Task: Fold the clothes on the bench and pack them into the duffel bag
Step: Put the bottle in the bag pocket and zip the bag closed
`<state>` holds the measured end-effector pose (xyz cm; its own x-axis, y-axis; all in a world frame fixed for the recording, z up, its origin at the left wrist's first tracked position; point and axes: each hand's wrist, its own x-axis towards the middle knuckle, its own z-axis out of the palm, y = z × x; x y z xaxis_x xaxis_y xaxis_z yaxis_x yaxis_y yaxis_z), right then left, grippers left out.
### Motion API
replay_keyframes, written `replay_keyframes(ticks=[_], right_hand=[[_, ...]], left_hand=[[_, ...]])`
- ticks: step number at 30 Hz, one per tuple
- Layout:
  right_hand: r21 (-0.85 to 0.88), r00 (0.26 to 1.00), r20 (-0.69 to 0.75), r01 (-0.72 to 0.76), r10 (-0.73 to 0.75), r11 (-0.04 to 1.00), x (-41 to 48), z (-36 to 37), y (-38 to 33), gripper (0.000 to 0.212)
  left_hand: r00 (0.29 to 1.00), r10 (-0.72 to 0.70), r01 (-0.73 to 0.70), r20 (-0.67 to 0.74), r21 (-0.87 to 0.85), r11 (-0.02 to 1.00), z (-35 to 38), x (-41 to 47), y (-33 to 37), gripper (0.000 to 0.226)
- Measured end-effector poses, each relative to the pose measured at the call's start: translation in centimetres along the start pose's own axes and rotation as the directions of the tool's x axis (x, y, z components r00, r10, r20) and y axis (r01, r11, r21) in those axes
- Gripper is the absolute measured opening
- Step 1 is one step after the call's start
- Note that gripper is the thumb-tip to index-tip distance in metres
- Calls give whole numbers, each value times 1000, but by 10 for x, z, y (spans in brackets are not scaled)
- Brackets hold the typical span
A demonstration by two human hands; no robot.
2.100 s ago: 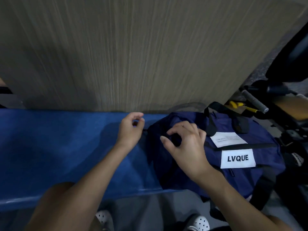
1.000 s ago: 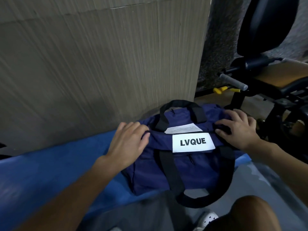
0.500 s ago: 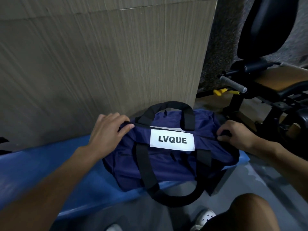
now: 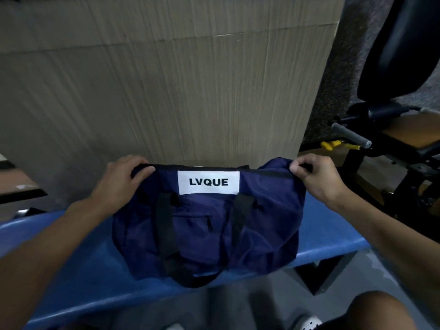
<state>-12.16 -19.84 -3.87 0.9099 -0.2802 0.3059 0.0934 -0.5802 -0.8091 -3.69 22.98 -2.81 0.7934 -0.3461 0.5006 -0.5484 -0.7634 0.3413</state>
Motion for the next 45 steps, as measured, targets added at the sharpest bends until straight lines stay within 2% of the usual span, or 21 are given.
replay_keyframes(ticks=[3, 6, 9, 11, 13, 17, 19, 22, 26, 29, 33, 35, 40, 43, 45], right_hand=[[-46, 995, 88, 56, -52, 997, 0, 25, -9, 13], [-114, 971, 215, 130, -103, 985, -5, 41, -13, 6], [-101, 931, 349, 149, -106, 984, -12, 45, -17, 42], [-155, 913, 392, 185, -111, 970, -14, 46, -18, 53], [-218, 920, 378, 198, -104, 956, -14, 46, -18, 51], [-267, 925, 365, 216, -109, 939, -13, 50, -20, 23], [-266, 916, 379, 242, -130, 933, -13, 52, -20, 16], [-236, 921, 353, 258, -165, 937, -14, 51, -20, 17], [-144, 952, 243, 224, -185, 964, -12, 47, -30, 19], [-122, 958, 200, 231, -204, 965, -1, 43, -40, 14], [-64, 969, 160, 201, -189, 977, 17, 40, -58, 15], [-64, 972, 106, 219, -211, 974, 27, 41, -69, 20], [-72, 956, 21, 294, -293, 953, 42, 50, -88, 10], [-71, 953, 44, 302, -299, 951, 43, 63, -87, 9], [-103, 951, 134, 292, -277, 951, 43, 74, -75, 5]], left_hand=[[998, -66, 65, 5, 52, 997, -13, -17, -25, 33], [997, -75, 75, -11, 111, 991, -18, -35, -45, 29], [996, -85, 87, -23, 116, 989, -20, -43, -52, 28], [996, -85, 87, -20, 117, 989, -19, -45, -51, 29], [996, -89, 90, -19, 111, 990, -18, -45, -48, 32], [996, -88, 89, -10, 86, 992, -20, -45, -46, 29], [996, -85, 85, -5, 78, 993, -20, -46, -48, 28], [996, -87, 87, -1, 84, 993, -20, -49, -48, 33], [993, -118, 118, 7, 17, 993, -21, -50, -47, 44], [989, -142, 139, -35, -82, 987, -23, -41, -38, 35], [988, -149, 144, -42, -106, 984, -32, -25, -29, 15], [987, -156, 149, -46, -119, 982, -40, -16, -31, 13], [987, -124, 110, -102, -133, 985, -61, 1, -37, 11], [989, -86, 74, -121, -98, 992, -66, 1, -53, 15], [993, -108, 110, -54, 25, 994, -59, -8, -69, 34]])
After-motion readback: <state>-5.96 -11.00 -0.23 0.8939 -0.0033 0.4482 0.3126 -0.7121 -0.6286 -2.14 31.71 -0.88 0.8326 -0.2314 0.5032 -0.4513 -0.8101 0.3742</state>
